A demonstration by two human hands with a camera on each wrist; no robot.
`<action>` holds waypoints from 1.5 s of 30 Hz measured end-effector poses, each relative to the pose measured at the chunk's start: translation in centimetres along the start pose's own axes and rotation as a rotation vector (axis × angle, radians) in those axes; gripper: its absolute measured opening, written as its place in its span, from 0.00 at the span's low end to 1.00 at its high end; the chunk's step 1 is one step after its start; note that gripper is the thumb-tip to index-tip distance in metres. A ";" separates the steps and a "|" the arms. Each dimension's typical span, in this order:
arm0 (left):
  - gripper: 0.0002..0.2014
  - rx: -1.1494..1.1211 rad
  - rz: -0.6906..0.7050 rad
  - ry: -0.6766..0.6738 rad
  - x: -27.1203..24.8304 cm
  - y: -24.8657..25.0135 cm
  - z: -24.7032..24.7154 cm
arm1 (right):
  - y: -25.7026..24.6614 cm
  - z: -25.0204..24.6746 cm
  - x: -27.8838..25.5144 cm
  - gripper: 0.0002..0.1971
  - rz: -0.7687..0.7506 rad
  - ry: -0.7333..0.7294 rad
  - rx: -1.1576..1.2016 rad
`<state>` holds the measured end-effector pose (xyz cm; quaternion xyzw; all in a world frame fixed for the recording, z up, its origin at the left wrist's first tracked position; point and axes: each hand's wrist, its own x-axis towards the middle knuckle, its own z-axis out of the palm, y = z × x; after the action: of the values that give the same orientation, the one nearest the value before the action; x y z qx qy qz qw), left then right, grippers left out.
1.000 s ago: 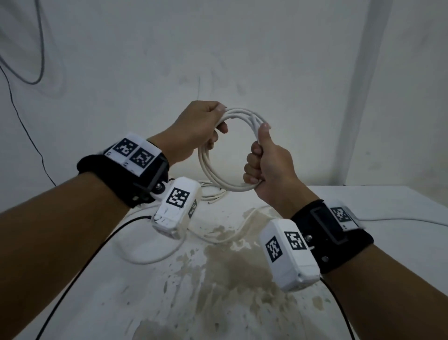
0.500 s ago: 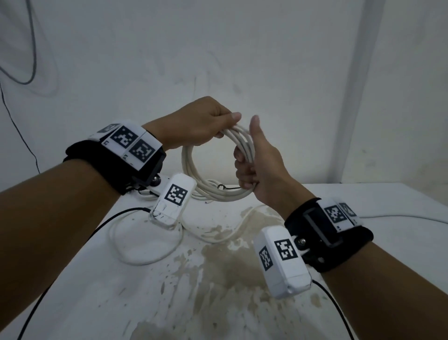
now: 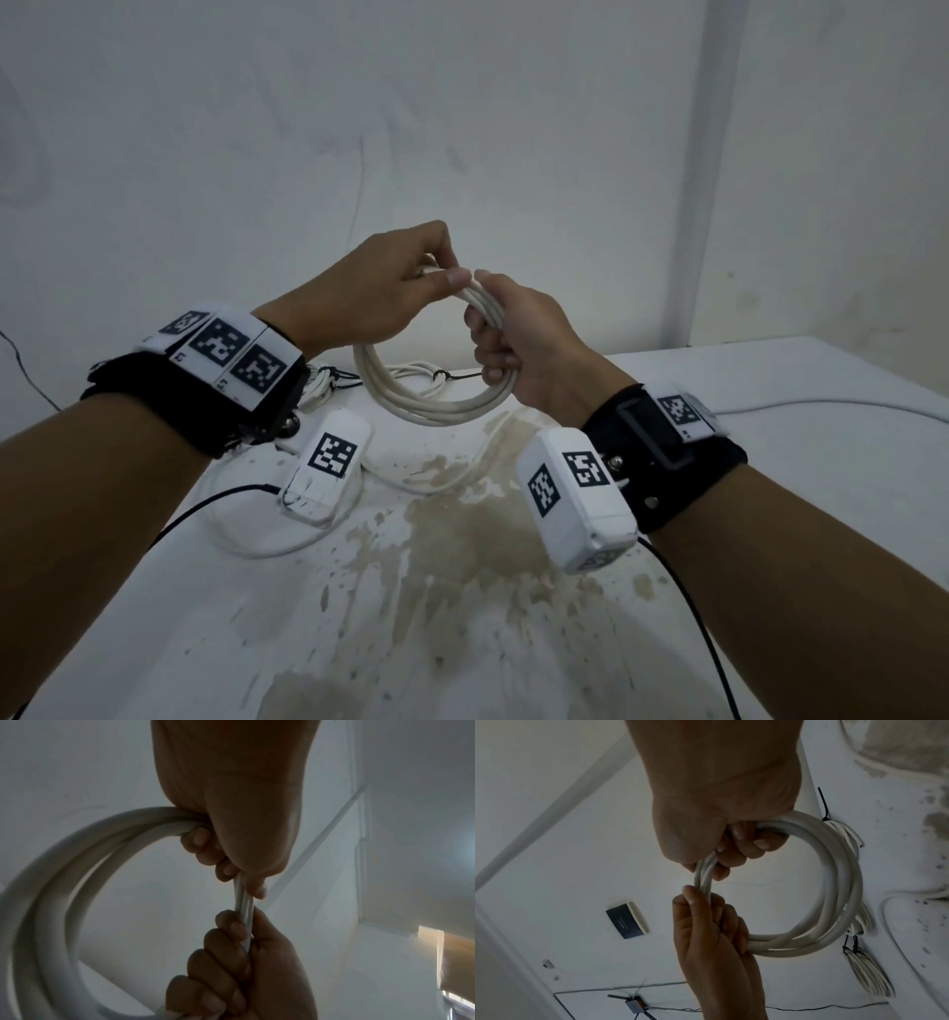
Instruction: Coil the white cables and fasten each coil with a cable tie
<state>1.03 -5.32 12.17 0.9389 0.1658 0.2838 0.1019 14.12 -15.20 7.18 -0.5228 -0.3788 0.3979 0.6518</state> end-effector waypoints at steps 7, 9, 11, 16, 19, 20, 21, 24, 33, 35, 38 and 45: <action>0.12 -0.203 -0.100 0.067 0.3 0.8 3.5 | 1.5 -1.8 -0.3 0.25 -0.031 0.099 -0.132; 0.13 -0.238 -0.120 0.043 0.8 1.6 4.7 | 1.8 -3.0 -0.9 0.25 -0.037 0.139 -0.173; 0.14 -0.230 -0.109 0.013 1.2 2.6 5.8 | 1.9 -4.4 -1.6 0.26 -0.042 0.174 -0.199; 0.15 -0.309 -0.094 -0.053 2.4 5.2 8.0 | 1.9 -7.6 -3.3 0.26 -0.094 0.241 -0.269; 0.14 -0.433 -0.118 -0.071 2.9 6.6 8.9 | 1.7 -9.2 -4.4 0.27 -0.113 0.251 -0.293; 0.14 -0.448 -0.119 -0.073 3.0 7.1 9.4 | 1.7 -9.8 -4.9 0.27 -0.115 0.255 -0.294; 0.14 -0.452 -0.120 -0.070 3.1 7.7 9.9 | 1.7 -10.5 -5.3 0.28 -0.114 0.260 -0.294; 0.14 -0.469 -0.136 -0.057 3.3 10.2 11.8 | 1.7 -12.9 -6.8 0.30 -0.088 0.289 -0.256; 0.12 -0.507 -0.099 -0.135 3.5 16.7 15.9 | 2.2 -27.0 -14.8 0.10 0.350 0.750 -1.446; 0.12 -0.518 -0.095 -0.141 3.5 17.4 16.0 | 2.2 -29.6 -17.0 0.09 0.501 0.665 -1.582; 0.12 -0.539 -0.090 -0.151 3.5 18.0 16.0 | 3.0 -32.0 -18.5 0.07 0.563 0.629 -1.640; 0.13 -0.546 -0.110 -0.138 3.2 16.9 14.9 | 4.7 -33.1 -18.3 0.08 0.528 0.709 -1.638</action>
<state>16.25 -21.21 6.38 0.8834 0.1265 0.2474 0.3773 36.44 -43.93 -4.34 -0.9801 -0.1891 -0.0412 0.0454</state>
